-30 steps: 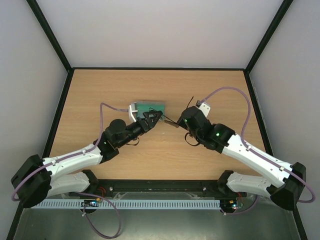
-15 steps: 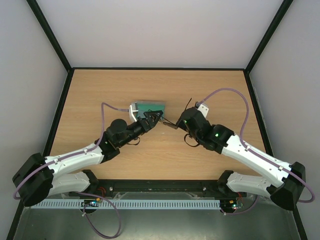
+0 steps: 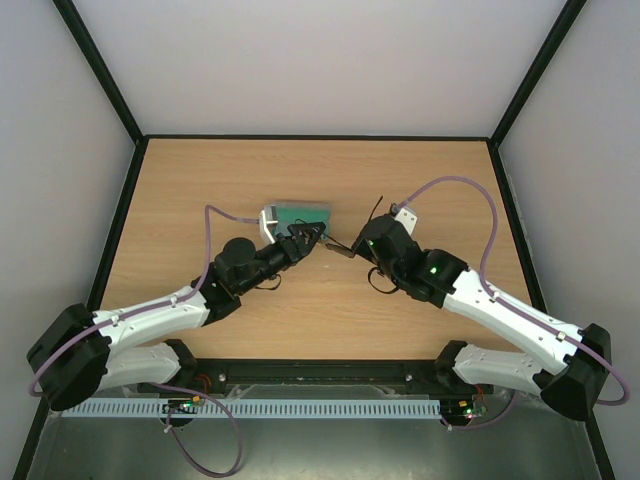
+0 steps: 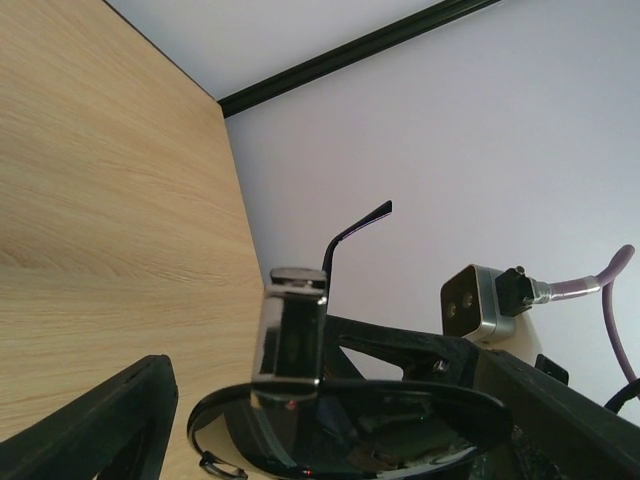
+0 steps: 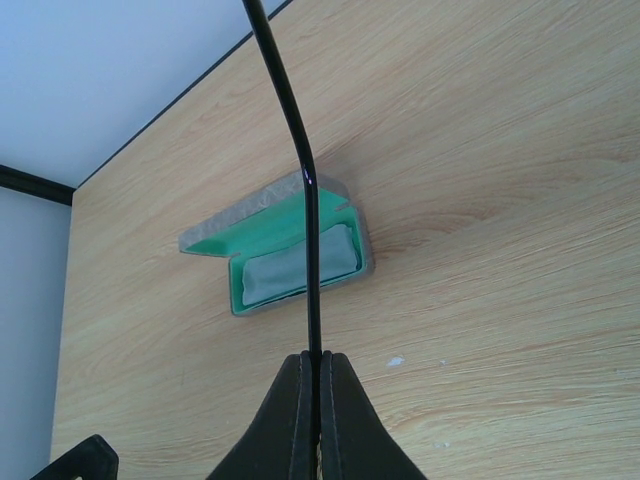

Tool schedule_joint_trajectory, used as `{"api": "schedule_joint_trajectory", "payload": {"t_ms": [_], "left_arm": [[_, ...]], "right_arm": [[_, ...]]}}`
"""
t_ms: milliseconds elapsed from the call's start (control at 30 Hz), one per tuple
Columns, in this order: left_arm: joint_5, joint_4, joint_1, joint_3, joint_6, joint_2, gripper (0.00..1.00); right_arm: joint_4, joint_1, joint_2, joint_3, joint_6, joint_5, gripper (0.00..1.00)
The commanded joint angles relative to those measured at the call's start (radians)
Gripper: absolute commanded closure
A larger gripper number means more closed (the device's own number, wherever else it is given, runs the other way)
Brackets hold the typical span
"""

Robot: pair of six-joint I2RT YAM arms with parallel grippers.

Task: Organize the sunglasses
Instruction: Fold the sunglasses.

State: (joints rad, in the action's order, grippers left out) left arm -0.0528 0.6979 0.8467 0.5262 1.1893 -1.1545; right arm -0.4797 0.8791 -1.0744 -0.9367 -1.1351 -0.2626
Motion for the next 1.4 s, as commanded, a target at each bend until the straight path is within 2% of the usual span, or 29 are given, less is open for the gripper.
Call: {"api": "schedule_joint_trajectory", "payload": {"t_ms": [0, 133, 367, 567, 1133, 1367], "left_arm": [[-0.001, 0.041, -0.006, 0.022, -0.005, -0.005, 0.18], [-0.001, 0.036, -0.007, 0.025, -0.004, -0.009, 0.23], [0.002, 0.017, -0.009, 0.030, -0.007, -0.010, 0.24], [0.002, 0.004, -0.010, 0.033, -0.006, -0.012, 0.32], [0.010, -0.038, -0.012, 0.044, -0.013, -0.011, 0.42], [0.010, -0.043, -0.015, 0.044, -0.013, -0.011, 0.43]], "right_arm": [[0.024, 0.007, -0.002, 0.019, -0.022, -0.015, 0.99], [0.024, 0.005, -0.005, 0.017, -0.022, -0.012, 0.99], [0.026, 0.005, -0.011, 0.017, -0.020, -0.009, 0.99], [0.031, 0.005, -0.015, 0.017, -0.019, -0.006, 0.99], [0.030, 0.006, -0.012, 0.018, -0.017, -0.002, 0.99], [0.026, 0.005, -0.003, 0.018, -0.014, -0.004, 0.82]]}}
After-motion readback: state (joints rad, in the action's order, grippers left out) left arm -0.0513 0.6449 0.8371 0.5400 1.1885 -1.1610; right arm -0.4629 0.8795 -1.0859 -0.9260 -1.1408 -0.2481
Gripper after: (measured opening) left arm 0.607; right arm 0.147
